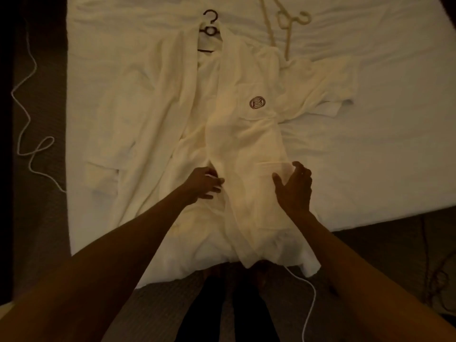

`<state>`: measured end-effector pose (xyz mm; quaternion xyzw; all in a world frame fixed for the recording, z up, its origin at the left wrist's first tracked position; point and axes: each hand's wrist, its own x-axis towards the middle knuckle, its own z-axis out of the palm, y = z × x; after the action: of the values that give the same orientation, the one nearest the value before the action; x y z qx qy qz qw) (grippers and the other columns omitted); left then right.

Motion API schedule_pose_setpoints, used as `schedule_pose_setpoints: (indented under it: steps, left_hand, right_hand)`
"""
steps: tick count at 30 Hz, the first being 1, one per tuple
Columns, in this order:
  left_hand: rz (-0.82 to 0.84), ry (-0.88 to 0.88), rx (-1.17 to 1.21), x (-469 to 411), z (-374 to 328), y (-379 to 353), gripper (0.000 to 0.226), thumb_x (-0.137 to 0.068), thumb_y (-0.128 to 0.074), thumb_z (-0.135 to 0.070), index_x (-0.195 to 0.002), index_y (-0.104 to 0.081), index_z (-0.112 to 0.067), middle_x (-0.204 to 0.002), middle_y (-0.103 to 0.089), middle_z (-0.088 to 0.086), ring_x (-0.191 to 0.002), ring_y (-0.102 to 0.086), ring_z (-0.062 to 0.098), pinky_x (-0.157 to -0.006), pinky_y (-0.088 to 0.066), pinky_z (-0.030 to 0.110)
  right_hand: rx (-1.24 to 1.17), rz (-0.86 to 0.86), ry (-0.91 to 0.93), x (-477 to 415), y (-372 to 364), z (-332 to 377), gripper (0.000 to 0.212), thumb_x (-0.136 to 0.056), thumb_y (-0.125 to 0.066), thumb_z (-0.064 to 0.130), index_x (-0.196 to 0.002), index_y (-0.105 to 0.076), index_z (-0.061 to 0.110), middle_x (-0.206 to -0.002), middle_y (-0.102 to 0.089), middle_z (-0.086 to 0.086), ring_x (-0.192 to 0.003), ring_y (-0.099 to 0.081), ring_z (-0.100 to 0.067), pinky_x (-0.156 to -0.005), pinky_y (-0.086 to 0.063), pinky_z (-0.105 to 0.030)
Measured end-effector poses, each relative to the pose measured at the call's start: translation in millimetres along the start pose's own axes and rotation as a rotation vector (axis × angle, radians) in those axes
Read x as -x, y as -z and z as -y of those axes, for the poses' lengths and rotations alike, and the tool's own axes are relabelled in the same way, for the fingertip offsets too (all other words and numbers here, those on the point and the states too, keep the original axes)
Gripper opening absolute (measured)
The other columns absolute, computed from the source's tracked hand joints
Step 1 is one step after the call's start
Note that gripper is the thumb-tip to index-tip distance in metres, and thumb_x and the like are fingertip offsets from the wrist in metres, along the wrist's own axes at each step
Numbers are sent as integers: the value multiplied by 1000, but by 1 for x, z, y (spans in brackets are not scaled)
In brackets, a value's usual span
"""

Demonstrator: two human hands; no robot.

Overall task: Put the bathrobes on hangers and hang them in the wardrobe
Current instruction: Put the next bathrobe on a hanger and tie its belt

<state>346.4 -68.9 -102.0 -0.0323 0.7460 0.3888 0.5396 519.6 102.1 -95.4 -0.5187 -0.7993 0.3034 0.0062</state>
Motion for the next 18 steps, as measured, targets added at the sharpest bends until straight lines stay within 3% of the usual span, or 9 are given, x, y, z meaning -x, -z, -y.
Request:
schedule_pose_setpoints:
  steps: [2,5,9,14,16,18]
  left_hand:
    - [7,-4,-4,4,6,-2,16,-92,-66,-5,-106,-62,0,-98,-71,18,-82,-71,26,-81,-60,45]
    - [-78,-20,58,11,6,12,13,-92,-61,3,-104,-61,8,-102,-66,26,-83,-68,31,-85,-58,52]
    - [-272,-112,-20,22,14,47,11,-88,-66,0,-95,-59,-4,-99,-64,23,-87,-67,37,-77,-59,54]
    - [-331,-193,-30,41,32,49,12,-91,-64,-5,-103,-62,-6,-84,-69,12,-70,-69,23,-70,-62,41]
    - [-436,-271,-118,49,48,46,13,-92,-67,-23,-98,-64,-12,-77,-69,4,-64,-67,19,-59,-57,34]
    - [-638,-287,-266,55,73,52,17,-94,-62,-35,-97,-63,-18,-80,-66,-3,-70,-62,16,-62,-46,29]
  right_hand:
    - [14,122,-62,0,-3,-3,69,-90,-59,48,-142,-32,12,-138,-42,-16,-124,-45,-35,-99,-42,-50]
    - [29,134,-49,2,0,0,65,-90,-61,46,-139,-34,12,-134,-47,-17,-119,-50,-36,-95,-45,-49]
    - [82,85,-10,12,7,8,57,-90,-61,43,-132,-40,12,-129,-46,-16,-114,-51,-34,-91,-47,-47]
    - [50,-23,439,48,-7,23,37,-90,-63,33,-119,-51,13,-115,-50,-6,-102,-52,-22,-85,-47,-38]
    - [15,138,529,65,-22,26,29,-92,-60,36,-113,-54,17,-104,-55,0,-94,-56,-18,-79,-46,-32]
    - [16,351,530,81,-37,27,33,-93,-57,44,-116,-54,20,-102,-58,4,-93,-59,-16,-77,-45,-29]
